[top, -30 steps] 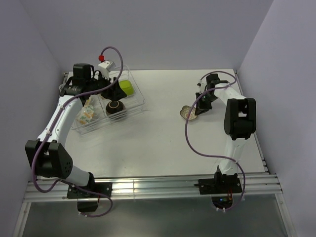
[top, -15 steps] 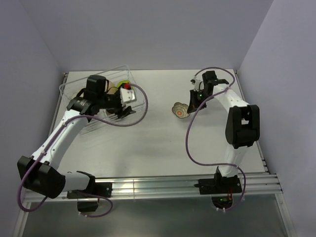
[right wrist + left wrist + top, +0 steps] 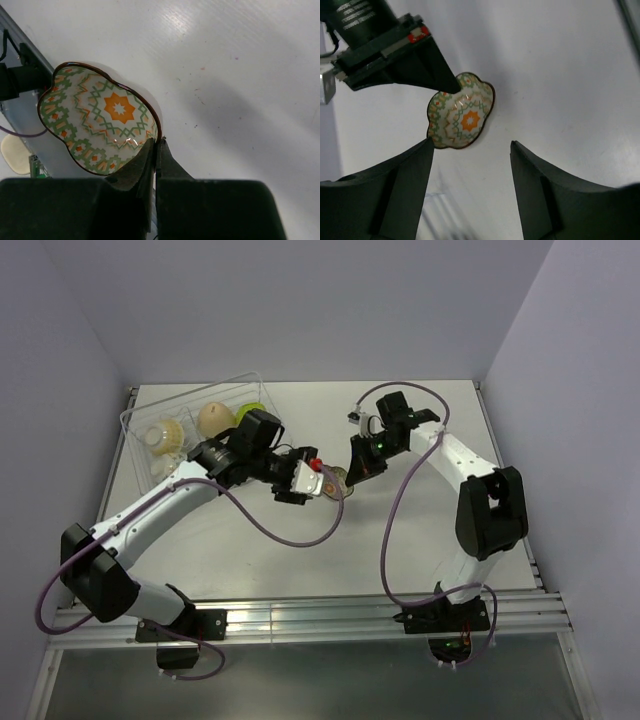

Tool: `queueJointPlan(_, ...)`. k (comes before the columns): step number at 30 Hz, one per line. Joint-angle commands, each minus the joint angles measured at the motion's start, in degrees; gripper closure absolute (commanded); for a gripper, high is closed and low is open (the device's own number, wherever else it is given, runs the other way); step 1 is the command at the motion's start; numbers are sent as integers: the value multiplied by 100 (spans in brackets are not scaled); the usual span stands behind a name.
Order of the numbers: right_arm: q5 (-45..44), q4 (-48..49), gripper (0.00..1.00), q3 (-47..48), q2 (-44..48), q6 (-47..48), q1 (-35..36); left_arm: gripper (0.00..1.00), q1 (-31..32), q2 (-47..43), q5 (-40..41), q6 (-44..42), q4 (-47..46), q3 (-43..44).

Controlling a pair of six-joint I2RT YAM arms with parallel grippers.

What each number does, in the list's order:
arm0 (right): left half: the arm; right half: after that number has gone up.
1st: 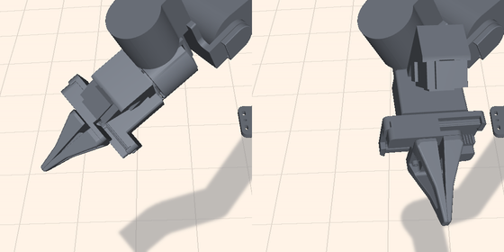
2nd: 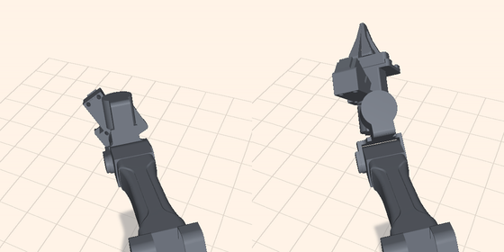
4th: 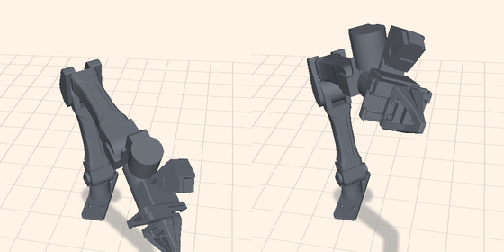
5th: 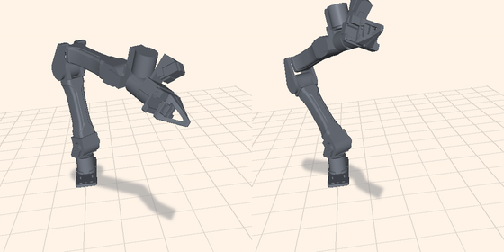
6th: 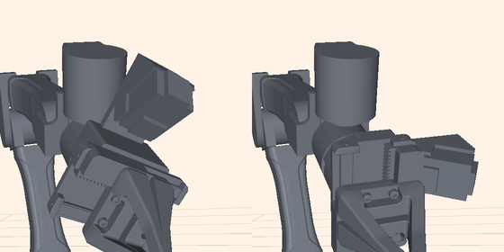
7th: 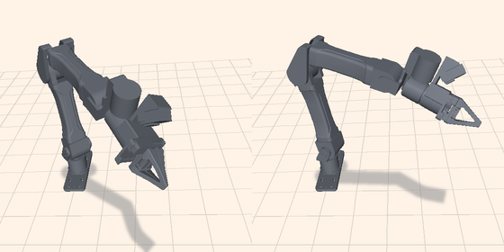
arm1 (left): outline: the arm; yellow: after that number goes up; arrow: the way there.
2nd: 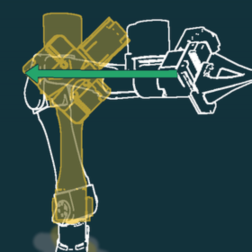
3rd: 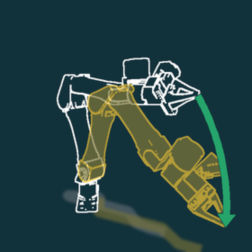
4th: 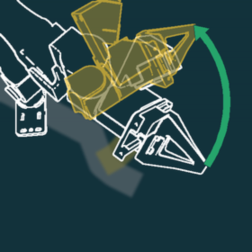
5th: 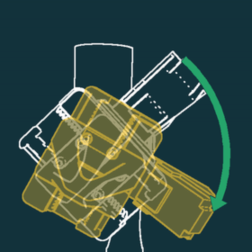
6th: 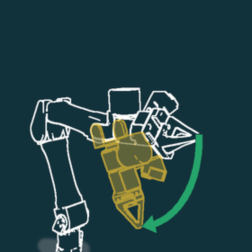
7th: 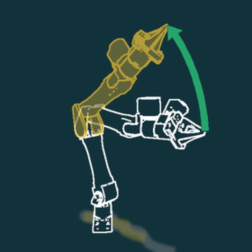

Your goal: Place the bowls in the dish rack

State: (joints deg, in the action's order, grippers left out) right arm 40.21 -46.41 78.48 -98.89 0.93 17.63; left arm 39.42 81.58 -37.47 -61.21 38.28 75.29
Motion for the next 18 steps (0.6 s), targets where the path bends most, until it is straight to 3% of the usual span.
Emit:
queueJointPlan(1, 549, 386, 100, -262, 588, -40, -5, 30, -74, -125, -330, 2398, -1127, 169)
queueJointPlan(3, 515, 782, 100, -490, 791, -84, -14, 26, -451, -64, -758, 3969, -1743, 302)
queueJointPlan(4, 462, 922, 100, -543, 993, -258, -14, 25, -609, -37, -918, 5403, -1884, 355)
queueJointPlan(6, 313, 1318, 100, -623, 1283, -408, -14, 22, -1005, -72, -1295, 7217, -2348, 294)
queueJointPlan(9, 277, 1652, 100, -518, 1504, -532, -5, 23, -1112, -318, -1166, 8777, -3008, -135)
queueJointPlan(18, -302, 1469, 100, 194, 1671, -296, 118, 19, -1156, -309, -638, 11050, -2993, -269)
